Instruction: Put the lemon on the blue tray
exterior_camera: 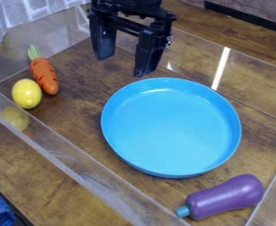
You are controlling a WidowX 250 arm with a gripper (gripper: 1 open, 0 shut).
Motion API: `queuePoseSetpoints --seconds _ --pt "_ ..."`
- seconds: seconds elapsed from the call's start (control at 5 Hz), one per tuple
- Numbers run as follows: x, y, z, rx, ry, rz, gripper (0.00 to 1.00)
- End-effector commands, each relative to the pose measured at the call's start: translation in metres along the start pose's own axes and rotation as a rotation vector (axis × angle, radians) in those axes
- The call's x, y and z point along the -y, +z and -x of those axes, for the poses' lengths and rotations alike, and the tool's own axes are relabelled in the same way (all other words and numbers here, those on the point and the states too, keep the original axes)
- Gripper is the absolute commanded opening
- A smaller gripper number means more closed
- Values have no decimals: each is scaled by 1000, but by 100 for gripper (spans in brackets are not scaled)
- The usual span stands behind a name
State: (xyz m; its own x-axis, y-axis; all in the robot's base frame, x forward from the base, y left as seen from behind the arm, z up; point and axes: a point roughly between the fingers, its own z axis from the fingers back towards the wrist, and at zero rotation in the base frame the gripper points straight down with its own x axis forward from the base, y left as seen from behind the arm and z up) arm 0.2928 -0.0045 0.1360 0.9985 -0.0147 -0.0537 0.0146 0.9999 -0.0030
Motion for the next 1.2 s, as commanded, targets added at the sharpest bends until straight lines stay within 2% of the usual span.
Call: queuePoseSetpoints --seconds 0.0,0.2,1.0 --pt "-2 -5 0 -16 -37 -2 100" --pt "-18 -11 4 -37 -141 -11 100" --pt "-37 -30 9 -93 -346 -17 100"
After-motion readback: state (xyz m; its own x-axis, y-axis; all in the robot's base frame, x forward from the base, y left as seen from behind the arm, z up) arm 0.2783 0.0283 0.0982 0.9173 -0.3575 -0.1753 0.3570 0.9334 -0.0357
